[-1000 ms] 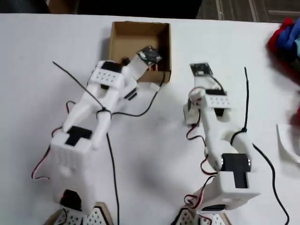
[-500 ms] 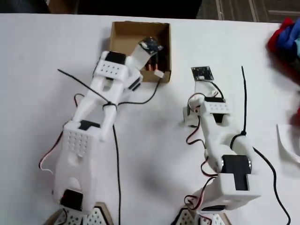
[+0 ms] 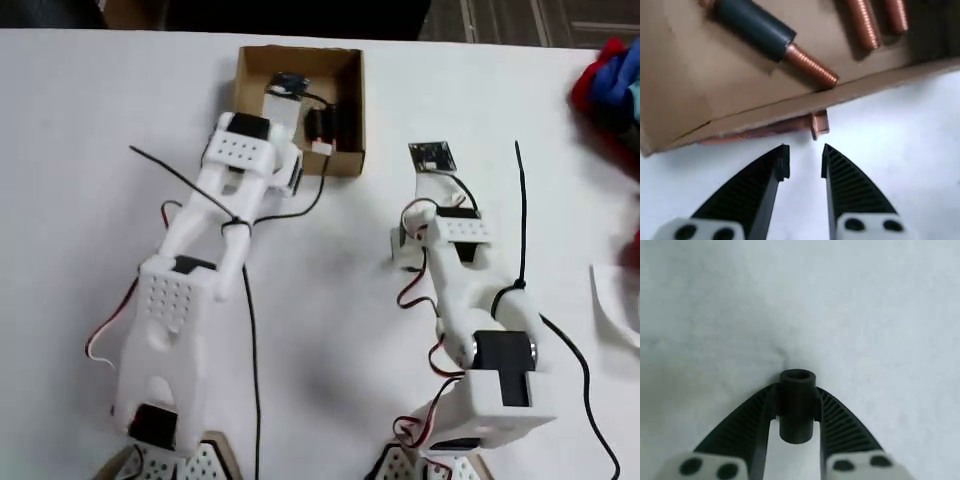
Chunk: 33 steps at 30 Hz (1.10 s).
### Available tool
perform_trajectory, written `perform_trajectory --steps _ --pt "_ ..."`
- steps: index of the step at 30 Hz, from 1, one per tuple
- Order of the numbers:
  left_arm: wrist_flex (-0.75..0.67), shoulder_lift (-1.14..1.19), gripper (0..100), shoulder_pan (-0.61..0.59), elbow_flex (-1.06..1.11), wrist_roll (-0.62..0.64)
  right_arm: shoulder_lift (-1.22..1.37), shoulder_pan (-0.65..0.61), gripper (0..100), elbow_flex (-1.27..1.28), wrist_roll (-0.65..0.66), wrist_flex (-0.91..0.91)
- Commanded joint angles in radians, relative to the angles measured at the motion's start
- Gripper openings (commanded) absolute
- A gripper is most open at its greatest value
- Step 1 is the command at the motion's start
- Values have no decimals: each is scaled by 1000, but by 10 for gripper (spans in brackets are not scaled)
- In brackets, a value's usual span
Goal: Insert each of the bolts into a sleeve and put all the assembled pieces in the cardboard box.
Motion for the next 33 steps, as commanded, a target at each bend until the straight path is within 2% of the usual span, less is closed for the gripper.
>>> perform_trajectory --steps 1,4,17,33 --pt "21 -18 129 35 -53 126 -48 5 24 -29 -8 -13" --pt "18 -26 129 58 -53 170 -48 5 24 -29 -8 -13" --pt "5 -15 129 72 -130 175 -48 5 24 -29 -8 -13" --pt "-37 8 129 21 -128 170 -50 5 24 -29 -9 -10"
